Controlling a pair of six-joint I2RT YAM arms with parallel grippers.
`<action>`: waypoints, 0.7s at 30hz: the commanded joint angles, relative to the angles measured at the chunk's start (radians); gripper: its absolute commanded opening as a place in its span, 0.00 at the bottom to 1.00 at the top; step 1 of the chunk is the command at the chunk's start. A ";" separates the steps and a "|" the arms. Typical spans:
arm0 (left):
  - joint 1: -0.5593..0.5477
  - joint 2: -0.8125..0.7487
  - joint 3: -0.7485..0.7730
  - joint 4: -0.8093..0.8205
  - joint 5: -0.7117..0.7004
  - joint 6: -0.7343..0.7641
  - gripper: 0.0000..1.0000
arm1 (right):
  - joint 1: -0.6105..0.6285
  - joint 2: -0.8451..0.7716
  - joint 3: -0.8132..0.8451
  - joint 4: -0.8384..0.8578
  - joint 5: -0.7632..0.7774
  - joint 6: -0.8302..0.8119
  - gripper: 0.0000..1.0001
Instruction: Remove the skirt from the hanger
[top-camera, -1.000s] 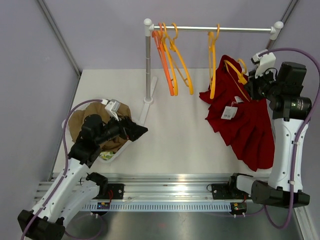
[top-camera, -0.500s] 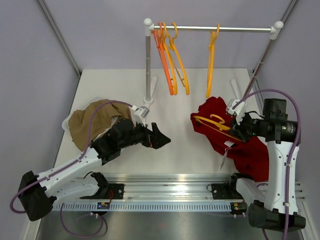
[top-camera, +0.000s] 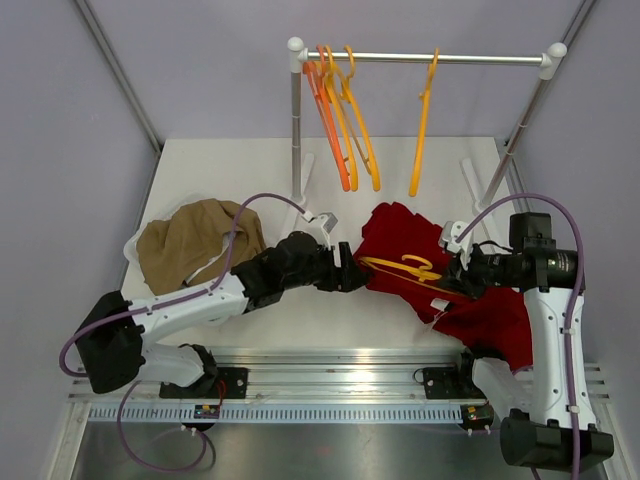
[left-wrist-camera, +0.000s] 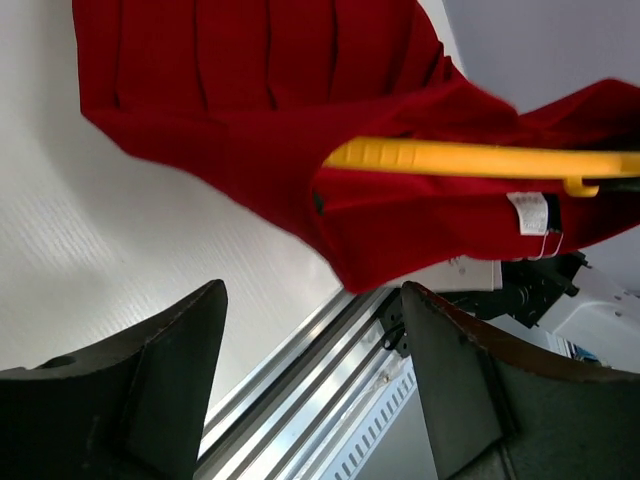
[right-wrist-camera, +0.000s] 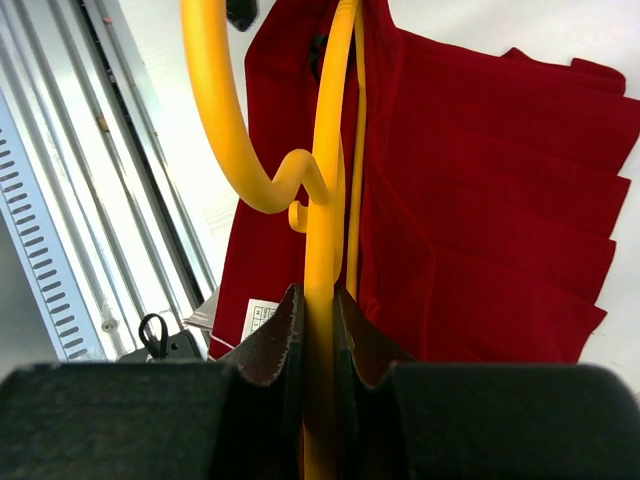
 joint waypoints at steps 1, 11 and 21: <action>-0.009 0.037 0.081 0.033 -0.062 0.007 0.72 | 0.030 -0.018 -0.014 0.040 -0.069 -0.001 0.00; -0.009 0.100 0.160 -0.115 -0.150 0.079 0.00 | 0.098 -0.032 -0.060 0.149 -0.032 0.133 0.00; -0.041 -0.040 0.327 -0.215 0.002 0.212 0.00 | 0.387 0.043 -0.091 0.380 0.181 0.401 0.00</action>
